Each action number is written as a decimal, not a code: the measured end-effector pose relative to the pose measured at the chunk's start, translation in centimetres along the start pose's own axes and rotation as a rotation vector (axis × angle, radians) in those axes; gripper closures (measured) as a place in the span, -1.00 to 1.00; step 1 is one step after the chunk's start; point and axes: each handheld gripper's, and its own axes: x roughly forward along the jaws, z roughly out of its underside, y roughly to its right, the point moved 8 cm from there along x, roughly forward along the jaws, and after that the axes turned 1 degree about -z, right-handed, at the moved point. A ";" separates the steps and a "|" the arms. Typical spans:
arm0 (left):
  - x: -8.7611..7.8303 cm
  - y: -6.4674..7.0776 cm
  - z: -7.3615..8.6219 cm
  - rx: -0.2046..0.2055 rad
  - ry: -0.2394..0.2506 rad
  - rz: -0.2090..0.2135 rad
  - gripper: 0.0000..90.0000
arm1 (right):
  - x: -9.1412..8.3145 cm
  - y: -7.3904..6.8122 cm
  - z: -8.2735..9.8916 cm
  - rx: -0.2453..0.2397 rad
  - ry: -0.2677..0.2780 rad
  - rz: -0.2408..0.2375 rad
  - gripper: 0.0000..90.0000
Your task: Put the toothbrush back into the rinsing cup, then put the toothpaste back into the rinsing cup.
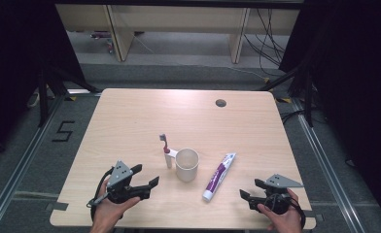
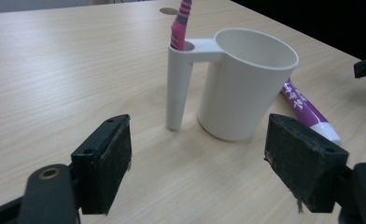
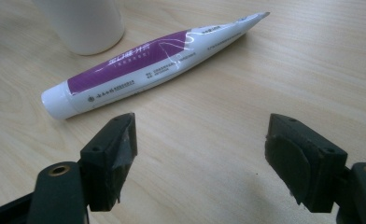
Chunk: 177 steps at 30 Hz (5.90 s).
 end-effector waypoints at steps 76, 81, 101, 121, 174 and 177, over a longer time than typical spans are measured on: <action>-1.9 2.2 7.1 0.081 -0.146 0.024 -0.64 | 8.0 -10.9 -3.3 -0.240 -0.141 -0.234 0.99; -2.1 2.0 7.1 0.093 -0.153 0.022 -0.64 | 8.2 -11.2 -2.7 -0.230 -0.166 -0.245 0.99; -2.0 2.3 7.0 0.085 -0.141 0.030 -0.64 | 5.5 -10.7 -0.8 -0.295 -0.218 -0.260 1.00; -2.0 2.3 7.1 0.093 -0.151 0.030 -0.64 | 2.4 -7.1 0.5 -0.235 -0.234 -0.207 1.00; -2.0 2.3 7.2 0.096 -0.160 0.032 -0.64 | 10.1 -4.5 -5.6 -0.190 -0.473 0.019 0.32; -2.1 2.3 7.3 0.099 -0.165 0.032 -0.64 | 10.1 -4.4 -5.8 -0.163 -0.482 0.019 0.35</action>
